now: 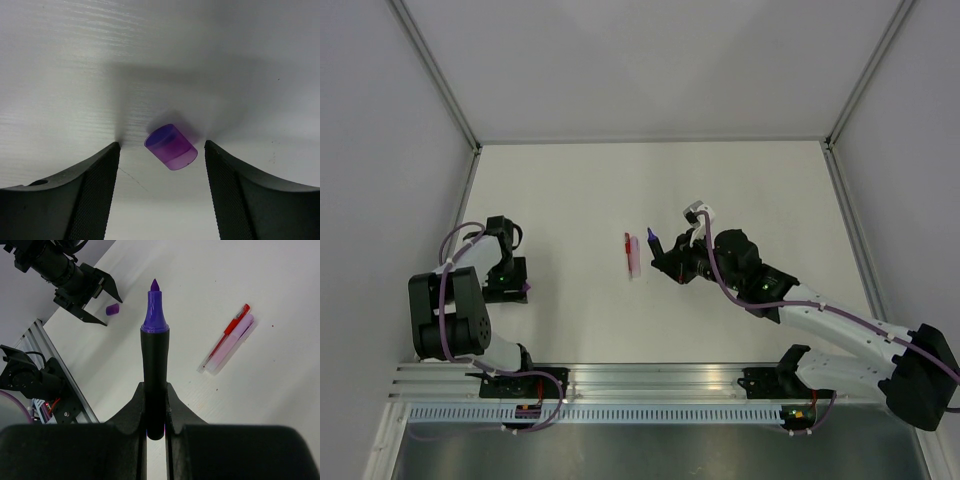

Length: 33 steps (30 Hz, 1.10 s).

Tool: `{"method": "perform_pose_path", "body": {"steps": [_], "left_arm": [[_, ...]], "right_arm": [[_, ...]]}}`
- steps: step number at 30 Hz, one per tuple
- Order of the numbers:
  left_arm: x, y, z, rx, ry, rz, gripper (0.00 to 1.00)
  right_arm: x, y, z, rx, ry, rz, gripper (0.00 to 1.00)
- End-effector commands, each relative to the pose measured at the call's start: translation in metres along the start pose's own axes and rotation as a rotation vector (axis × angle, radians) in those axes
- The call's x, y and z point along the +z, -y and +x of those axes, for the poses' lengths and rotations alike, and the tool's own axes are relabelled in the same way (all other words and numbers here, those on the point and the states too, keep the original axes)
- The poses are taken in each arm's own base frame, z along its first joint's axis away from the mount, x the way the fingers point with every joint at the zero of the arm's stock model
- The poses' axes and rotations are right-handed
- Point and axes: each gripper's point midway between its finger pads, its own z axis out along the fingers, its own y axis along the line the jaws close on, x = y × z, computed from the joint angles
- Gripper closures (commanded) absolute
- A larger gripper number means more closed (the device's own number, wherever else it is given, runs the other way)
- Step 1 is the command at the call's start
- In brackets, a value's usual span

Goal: Insert the pens into the pen caps

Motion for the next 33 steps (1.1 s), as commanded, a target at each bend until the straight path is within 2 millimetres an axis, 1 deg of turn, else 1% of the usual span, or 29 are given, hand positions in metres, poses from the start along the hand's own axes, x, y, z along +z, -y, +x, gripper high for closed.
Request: {"method": "perform_pose_path", "body": {"steps": [1, 6, 10, 12, 16, 21, 23, 25, 27, 31, 33], "left_arm": [[0.003, 0.006, -0.010, -0.058, 0.050, 0.001, 0.28], [0.006, 0.009, -0.009, -0.043, 0.047, 0.002, 0.32], [0.006, 0.010, -0.009, -0.033, 0.047, 0.005, 0.38], [0.006, 0.010, -0.009, -0.028, 0.047, 0.006, 0.39], [0.007, 0.012, -0.008, -0.005, 0.040, 0.017, 0.48], [0.007, 0.018, -0.003, 0.050, 0.017, 0.037, 0.52], [0.010, 0.016, -0.002, 0.076, 0.012, 0.029, 0.56], [0.011, 0.015, 0.000, 0.096, 0.006, 0.028, 0.62], [0.013, 0.017, 0.001, 0.111, 0.002, 0.033, 0.64], [0.014, 0.018, 0.000, 0.157, 0.003, 0.037, 0.65], [0.014, 0.020, -0.001, 0.168, 0.015, 0.035, 0.61]], "right_arm": [[0.002, -0.005, -0.009, -0.017, 0.023, -0.021, 1.00], [0.002, -0.006, -0.009, -0.017, 0.019, -0.026, 1.00], [0.001, -0.007, -0.011, -0.016, 0.026, -0.028, 1.00], [0.001, -0.008, -0.011, -0.015, 0.025, -0.031, 1.00], [0.000, -0.008, -0.011, -0.015, 0.026, -0.031, 1.00], [0.000, -0.009, -0.012, -0.012, 0.026, -0.035, 1.00], [0.000, -0.009, -0.012, -0.012, 0.026, -0.036, 1.00], [0.000, -0.008, -0.011, -0.012, 0.023, -0.035, 1.00], [0.000, -0.008, -0.011, -0.011, 0.023, -0.035, 1.00], [0.002, -0.009, -0.009, -0.011, 0.017, -0.037, 1.00], [0.002, -0.009, -0.008, -0.011, 0.014, -0.040, 1.00]]}}
